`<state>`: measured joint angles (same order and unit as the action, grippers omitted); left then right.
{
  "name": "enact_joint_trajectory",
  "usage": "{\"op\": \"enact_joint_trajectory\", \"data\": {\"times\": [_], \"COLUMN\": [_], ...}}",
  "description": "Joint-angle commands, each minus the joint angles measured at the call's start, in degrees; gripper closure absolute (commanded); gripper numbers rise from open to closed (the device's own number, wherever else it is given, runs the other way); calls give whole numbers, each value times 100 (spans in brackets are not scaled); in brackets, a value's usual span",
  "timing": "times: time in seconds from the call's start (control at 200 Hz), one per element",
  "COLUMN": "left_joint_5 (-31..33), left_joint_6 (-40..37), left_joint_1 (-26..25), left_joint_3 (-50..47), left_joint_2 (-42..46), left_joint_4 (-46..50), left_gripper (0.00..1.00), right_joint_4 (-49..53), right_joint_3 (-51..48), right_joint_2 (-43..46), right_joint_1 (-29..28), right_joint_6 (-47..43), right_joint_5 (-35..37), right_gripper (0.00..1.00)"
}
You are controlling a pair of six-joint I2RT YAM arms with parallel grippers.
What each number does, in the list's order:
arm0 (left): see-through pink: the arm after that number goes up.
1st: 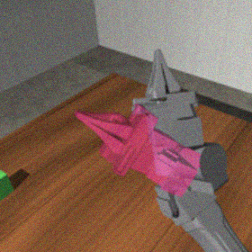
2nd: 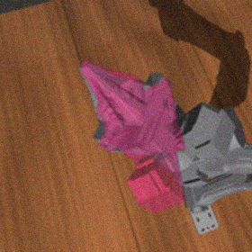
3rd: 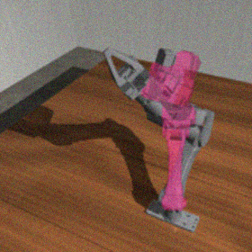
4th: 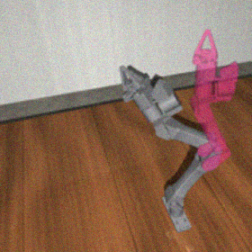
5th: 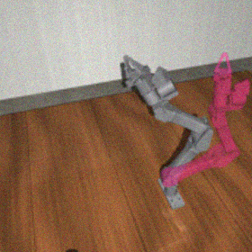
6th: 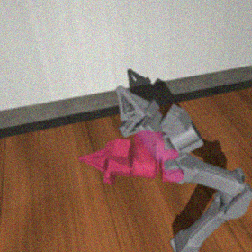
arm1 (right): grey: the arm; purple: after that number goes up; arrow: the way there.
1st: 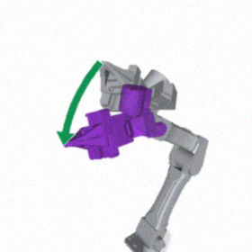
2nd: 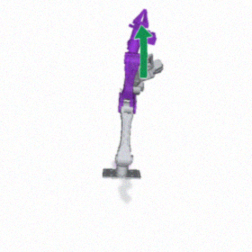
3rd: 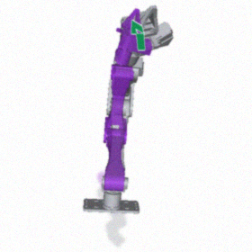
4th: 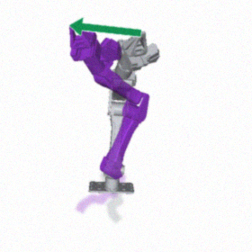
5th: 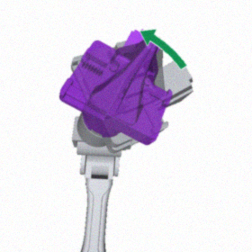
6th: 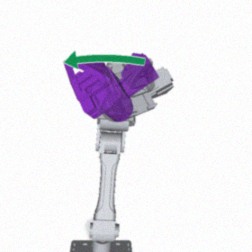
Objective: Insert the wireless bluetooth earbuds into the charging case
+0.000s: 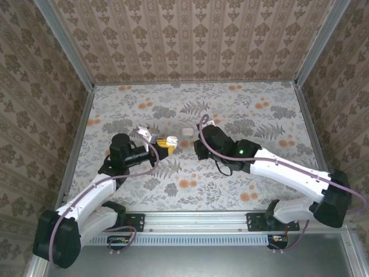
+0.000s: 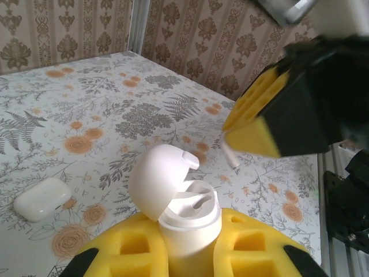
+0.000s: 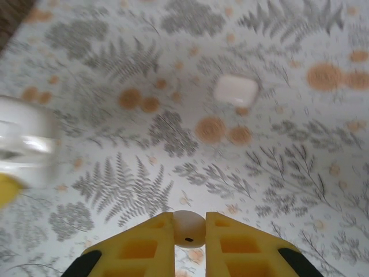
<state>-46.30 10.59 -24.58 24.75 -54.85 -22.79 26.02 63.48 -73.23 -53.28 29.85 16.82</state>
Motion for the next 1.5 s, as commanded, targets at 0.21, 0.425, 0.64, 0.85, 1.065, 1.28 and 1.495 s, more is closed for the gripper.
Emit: {"op": "enact_joint_trajectory", "data": {"times": [0.21, 0.425, 0.64, 0.85, 1.065, 1.28, 1.495], "left_joint_5": [-110, -142, -160, -139, -130, -109, -48], "left_joint_6": [581, 708, 768, 861, 932, 1015, 1145], "left_joint_1": [-334, -510, -600, -627, -638, -645, -654], "left_joint_3": [358, 508, 582, 605, 610, 601, 595], "left_joint_2": [-166, -224, -247, -219, -206, -149, -144], "left_joint_4": [-656, -649, -648, -691, -747, -797, -918], "left_gripper": [100, 100, 100, 100, 100, 100, 100], "right_joint_4": [-1169, -1479, -1610, -1666, -1793, -1837, -1923], "right_joint_3": [-310, -273, -196, -179, -240, -240, -324], "right_joint_2": [713, 645, 523, 424, 362, 288, 241], "right_joint_1": [-278, -346, -381, -404, -407, -403, -412], "right_joint_6": [-698, -1021, -1233, -1375, -1480, -1595, -1705], "right_joint_5": [275, 11, -51, -122, 3, 67, 219], "right_gripper": [86, 86, 85, 86, 85, 86, 86]}}
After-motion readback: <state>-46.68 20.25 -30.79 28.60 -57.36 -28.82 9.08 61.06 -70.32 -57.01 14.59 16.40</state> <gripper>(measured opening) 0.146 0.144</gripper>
